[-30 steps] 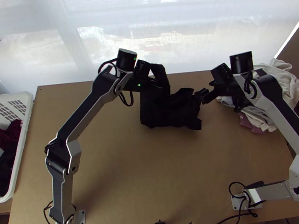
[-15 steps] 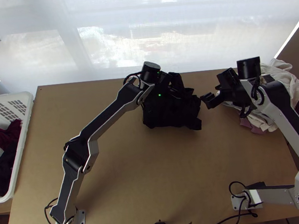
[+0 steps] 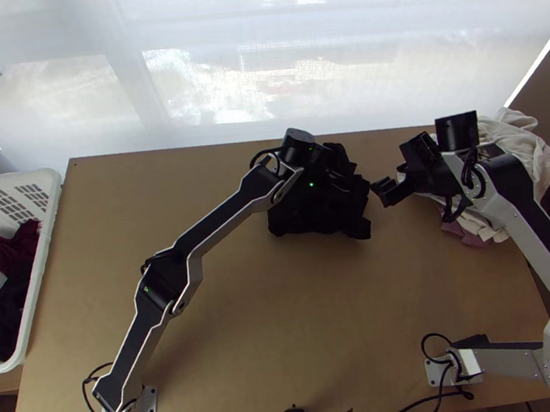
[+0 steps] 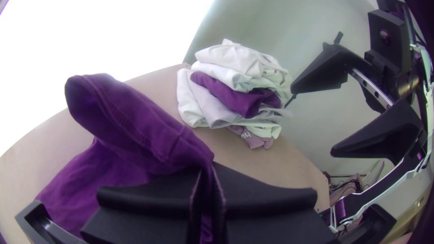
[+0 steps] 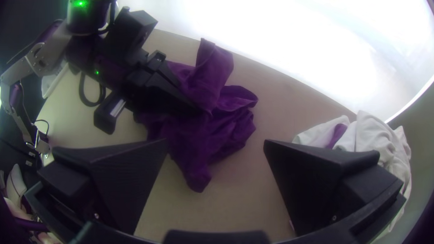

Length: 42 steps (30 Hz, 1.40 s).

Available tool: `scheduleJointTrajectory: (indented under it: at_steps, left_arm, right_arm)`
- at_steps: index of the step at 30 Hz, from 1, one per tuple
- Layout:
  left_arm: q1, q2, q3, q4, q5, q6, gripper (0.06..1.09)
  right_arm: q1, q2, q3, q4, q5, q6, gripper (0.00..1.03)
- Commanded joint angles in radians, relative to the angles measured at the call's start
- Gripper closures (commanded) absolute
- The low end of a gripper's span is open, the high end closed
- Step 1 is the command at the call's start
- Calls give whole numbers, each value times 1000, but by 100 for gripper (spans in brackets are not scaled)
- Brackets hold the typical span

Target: Fold the t-shirt

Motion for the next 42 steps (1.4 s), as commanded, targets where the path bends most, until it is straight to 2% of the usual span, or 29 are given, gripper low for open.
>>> scheduleJointTrajectory:
  at_steps: [1,13,14,18,19,20,25,28,33,42]
  left_arm:
    - [-15,52,16,63,-22,-12,105]
    - [-32,107,16,124,-35,-40,105]
    - [-32,107,16,124,-35,-45,96]
    - [-27,75,14,68,-33,-49,27]
    - [-26,56,10,45,-30,-46,15]
    - [-20,36,3,25,-25,-42,11]
    - [48,-109,-72,-103,-8,-6,11]
    - [112,-146,-112,-236,-10,70,11]
    - [186,-203,-319,-239,-12,135,11]
    - [211,-421,-524,-287,-33,181,11]
  right_arm:
    - [-10,-15,-8,-4,0,2,5]
    - [-19,-52,-53,-19,0,4,5]
    - [-19,-52,-53,-19,0,4,5]
    - [-21,-52,-63,-19,0,2,5]
    - [-21,-52,-65,-19,0,2,5]
    - [-21,-52,-66,-19,0,2,5]
    - [-15,-59,-76,-15,0,-3,5]
    - [-7,-58,-83,4,0,-10,5]
    - [51,7,-68,102,0,-12,5]
    - [188,332,36,272,0,-33,5]
